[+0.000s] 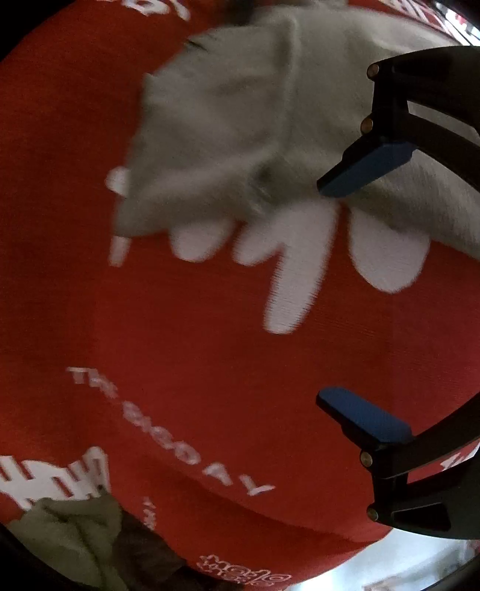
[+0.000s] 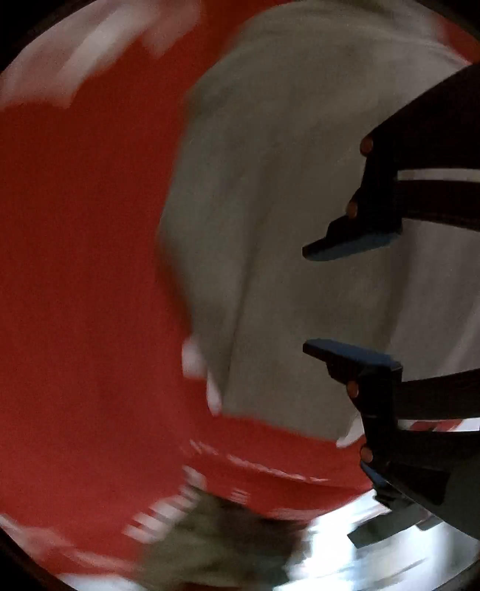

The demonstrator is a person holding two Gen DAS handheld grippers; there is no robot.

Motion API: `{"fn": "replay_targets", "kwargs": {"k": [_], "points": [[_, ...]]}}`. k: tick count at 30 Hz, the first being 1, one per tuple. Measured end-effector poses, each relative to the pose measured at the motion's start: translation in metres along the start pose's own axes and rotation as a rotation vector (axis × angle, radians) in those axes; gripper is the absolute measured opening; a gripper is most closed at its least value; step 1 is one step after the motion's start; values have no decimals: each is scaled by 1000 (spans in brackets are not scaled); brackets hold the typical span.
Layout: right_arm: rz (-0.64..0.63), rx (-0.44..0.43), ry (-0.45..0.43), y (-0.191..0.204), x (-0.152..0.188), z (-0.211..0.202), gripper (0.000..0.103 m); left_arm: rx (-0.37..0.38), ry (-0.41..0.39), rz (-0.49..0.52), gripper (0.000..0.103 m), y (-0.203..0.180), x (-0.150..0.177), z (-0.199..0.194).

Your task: Fold small clothes

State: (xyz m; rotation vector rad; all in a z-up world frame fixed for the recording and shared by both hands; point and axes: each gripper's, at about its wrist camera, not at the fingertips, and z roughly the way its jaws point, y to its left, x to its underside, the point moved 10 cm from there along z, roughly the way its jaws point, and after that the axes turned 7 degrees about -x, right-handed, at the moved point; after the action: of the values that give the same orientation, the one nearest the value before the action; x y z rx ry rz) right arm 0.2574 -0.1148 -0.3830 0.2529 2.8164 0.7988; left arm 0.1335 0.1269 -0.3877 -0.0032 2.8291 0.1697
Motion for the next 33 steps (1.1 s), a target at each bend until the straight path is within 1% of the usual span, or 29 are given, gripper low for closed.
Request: {"fn": "replay_targets", "kwargs": {"k": [1, 2, 4, 6, 7, 8, 10, 11, 12, 13, 14, 18, 19, 21, 22, 23, 24, 25, 26, 28, 30, 33], "points": [[128, 6, -29, -37, 17, -21, 48, 9, -28, -1, 103, -3, -9, -7], [183, 5, -42, -54, 25, -30, 48, 13, -52, 3, 103, -6, -17, -12], [321, 16, -72, -102, 47, -47, 48, 11, -80, 21, 103, -19, -37, -11], [412, -3, -99, -126, 53, -50, 48, 14, -61, 26, 103, -34, -48, 2], [481, -49, -129, -138, 52, -49, 48, 10, -46, 23, 103, -39, -49, 10], [518, -79, -149, -144, 50, -47, 48, 4, -22, 21, 103, -44, -50, 19], [551, -107, -190, -148, 42, -47, 47, 0, 15, 27, 103, -52, -47, 32], [552, -112, -194, -148, 38, -46, 32, -11, 16, 32, 103, -55, -46, 33], [533, -111, -188, -146, 32, -47, 11, -25, 11, 42, 103, -56, -44, 34], [507, -114, -181, -142, 29, -46, 8, -46, 5, 58, 103, -57, -42, 35], [461, -106, -188, -137, 25, -50, 8, -62, 6, 73, 103, -56, -39, 38], [354, -42, -200, -142, 21, -63, 8, -64, 9, 75, 103, -58, -33, 38], [317, 1, -175, -149, 25, -58, 9, -75, 10, 79, 103, -57, -33, 37], [285, 46, -111, -162, 35, -48, 10, -83, 14, 89, 103, -58, -32, 31], [283, 30, -129, -162, 34, -51, 15, -76, 11, 99, 103, -61, -30, 24], [289, 52, -128, -164, 35, -55, 26, -71, 8, 110, 103, -64, -29, 19], [294, 76, -130, -166, 38, -60, 32, -65, 6, 123, 103, -68, -27, 14], [298, 79, -138, -166, 41, -66, 42, -59, 7, 143, 103, -73, -23, 8], [304, 61, -149, -164, 45, -71, 49, -55, 12, 160, 103, -78, -20, 4], [311, 35, -152, -158, 56, -79, 50, -41, 24, 191, 103, -89, -12, -5], [309, 31, -147, -156, 68, -86, 50, -30, 39, 232, 103, -104, -1, -14], [324, 18, -138, -156, 81, -94, 53, -15, 64, 285, 103, -126, 16, -24]]}}
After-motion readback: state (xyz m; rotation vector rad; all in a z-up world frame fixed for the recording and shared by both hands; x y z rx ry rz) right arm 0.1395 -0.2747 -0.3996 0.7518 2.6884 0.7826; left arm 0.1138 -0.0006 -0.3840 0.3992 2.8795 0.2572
